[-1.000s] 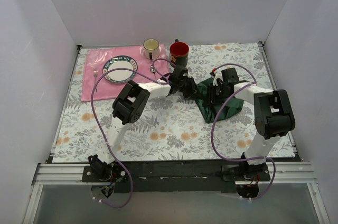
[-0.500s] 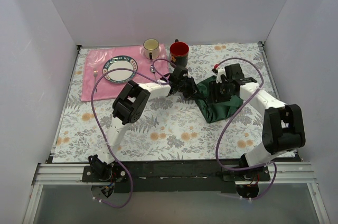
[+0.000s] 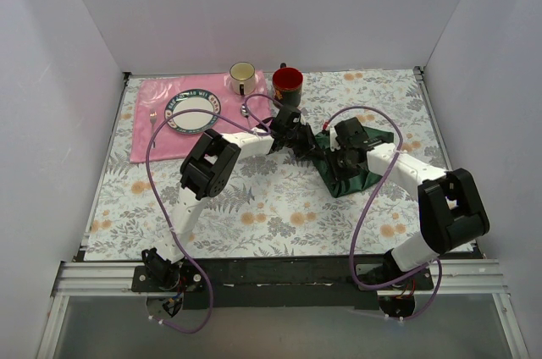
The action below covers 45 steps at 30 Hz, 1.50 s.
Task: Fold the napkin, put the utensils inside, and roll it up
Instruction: Roll the napkin with the utensil
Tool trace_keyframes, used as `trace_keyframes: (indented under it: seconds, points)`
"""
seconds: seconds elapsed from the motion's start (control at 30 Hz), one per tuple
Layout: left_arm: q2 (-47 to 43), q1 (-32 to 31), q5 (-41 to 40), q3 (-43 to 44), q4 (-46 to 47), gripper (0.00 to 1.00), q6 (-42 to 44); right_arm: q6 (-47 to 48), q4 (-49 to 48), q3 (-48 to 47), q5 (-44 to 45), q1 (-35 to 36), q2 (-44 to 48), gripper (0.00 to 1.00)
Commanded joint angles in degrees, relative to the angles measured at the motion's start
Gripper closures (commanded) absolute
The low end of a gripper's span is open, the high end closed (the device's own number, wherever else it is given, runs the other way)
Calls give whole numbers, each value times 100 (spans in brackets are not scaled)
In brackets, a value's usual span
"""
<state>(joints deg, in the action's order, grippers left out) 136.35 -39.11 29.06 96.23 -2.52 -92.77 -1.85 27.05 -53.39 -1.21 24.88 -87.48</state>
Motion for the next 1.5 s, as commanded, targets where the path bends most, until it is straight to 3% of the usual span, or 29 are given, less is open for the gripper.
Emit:
trace_keyframes:
  seconds: [0.0, 0.33, 0.4, 0.57, 0.7, 0.8, 0.93, 1.07, 1.27, 1.47]
  points:
    - [75, 62, -260, -174, -538, 98, 251, -97, 29, 56, 1061, 8, 100, 58]
    - [111, 70, -217, -148, -556, 98, 251, -105, -375, 443, 877, -98, -251, 90]
    - [137, 79, -208, -131, -574, 98, 268, -79, -384, 452, 965, -115, -444, 92]
    - [163, 88, -199, -122, -618, 98, 286, 9, -16, 198, 1263, -107, -569, 89]
    - [198, 106, -146, -139, -644, 98, 286, 26, 309, -424, 1378, -45, 2, 67]
    - [242, 114, -111, -148, -653, 98, 251, 158, 529, -812, 1405, 51, 284, 57]
    - [278, 132, -41, -139, -627, 98, 172, 570, 127, -727, 931, 244, 504, 51]
    - [286, 141, -14, -139, -626, 98, 145, 685, -198, -656, 395, 324, 320, 51]
    - [278, 150, -14, -165, -635, 98, 145, 747, -411, -743, -54, 438, -312, 70]
    - [269, 158, -32, -139, -653, 98, 145, 773, -622, -665, 86, 438, -629, 69]
